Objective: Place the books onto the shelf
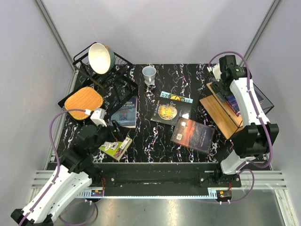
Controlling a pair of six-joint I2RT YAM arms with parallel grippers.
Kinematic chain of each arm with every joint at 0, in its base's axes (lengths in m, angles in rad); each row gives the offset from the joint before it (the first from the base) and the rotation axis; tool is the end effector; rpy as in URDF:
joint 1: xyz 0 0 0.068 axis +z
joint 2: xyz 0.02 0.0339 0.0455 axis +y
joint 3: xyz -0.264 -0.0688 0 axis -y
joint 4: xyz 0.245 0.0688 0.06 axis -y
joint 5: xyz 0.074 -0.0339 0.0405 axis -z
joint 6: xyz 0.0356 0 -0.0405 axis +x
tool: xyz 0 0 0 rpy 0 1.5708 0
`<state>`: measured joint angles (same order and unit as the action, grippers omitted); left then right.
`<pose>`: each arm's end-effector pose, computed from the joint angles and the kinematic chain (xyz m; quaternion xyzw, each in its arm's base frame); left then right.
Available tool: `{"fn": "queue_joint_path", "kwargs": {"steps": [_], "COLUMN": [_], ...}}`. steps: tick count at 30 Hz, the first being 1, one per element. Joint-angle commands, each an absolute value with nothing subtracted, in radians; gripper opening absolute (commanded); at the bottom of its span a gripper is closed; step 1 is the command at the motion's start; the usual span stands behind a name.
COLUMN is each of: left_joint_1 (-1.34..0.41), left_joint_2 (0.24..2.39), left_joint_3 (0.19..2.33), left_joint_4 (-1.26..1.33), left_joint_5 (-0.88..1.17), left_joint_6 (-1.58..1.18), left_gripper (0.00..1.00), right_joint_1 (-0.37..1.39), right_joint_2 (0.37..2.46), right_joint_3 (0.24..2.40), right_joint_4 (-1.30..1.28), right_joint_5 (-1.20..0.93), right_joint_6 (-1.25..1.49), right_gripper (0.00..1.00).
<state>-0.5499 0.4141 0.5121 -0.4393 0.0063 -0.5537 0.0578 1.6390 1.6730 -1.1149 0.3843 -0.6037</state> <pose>0.1018 -0.0627 0.2667 0.0003 0.8169 -0.3045 0.4898 0.3314 0.0058 0.3508 -0.2655 0.9157 -0.2426 0.1793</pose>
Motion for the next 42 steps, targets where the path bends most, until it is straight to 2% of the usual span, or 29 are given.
{"fn": "queue_joint_path", "kwargs": {"steps": [1, 6, 9, 17, 26, 37, 42], "left_joint_1": [-0.548, -0.548, -0.548, -0.548, -0.548, -0.548, -0.548], "left_joint_2": [0.408, 0.407, 0.408, 0.419, 0.411, 0.416, 0.422], "left_joint_3": [0.509, 0.509, 0.508, 0.508, 0.509, 0.514, 0.515], "left_joint_4": [-0.394, -0.391, -0.390, -0.382, -0.387, -0.394, -0.391], "left_joint_5": [0.026, 0.022, 0.023, 0.031, 0.029, 0.025, 0.028], "left_joint_6": [-0.541, -0.540, -0.537, -0.531, -0.534, -0.534, -0.535], "left_gripper": [0.99, 0.99, 0.99, 0.99, 0.99, 0.99, 0.99], "right_joint_1": [0.046, 0.046, 0.046, 0.041, 0.041, 0.038, 0.037], "right_joint_2": [1.577, 1.537, 1.507, 1.476, 1.572, 1.638, 1.626], "right_joint_3": [1.669, 1.626, 1.595, 1.555, 1.640, 1.700, 1.709], "right_joint_4": [-1.094, -1.100, -1.103, -1.108, -1.068, -1.052, -1.068], "right_joint_5": [0.431, 0.449, 0.446, 0.453, 0.442, 0.466, 0.430], "right_joint_6": [-0.626, -0.643, -0.643, -0.640, -0.604, -0.603, -0.606], "right_gripper": [0.86, 0.82, 0.76, 0.75, 0.76, 0.81, 0.91]}}
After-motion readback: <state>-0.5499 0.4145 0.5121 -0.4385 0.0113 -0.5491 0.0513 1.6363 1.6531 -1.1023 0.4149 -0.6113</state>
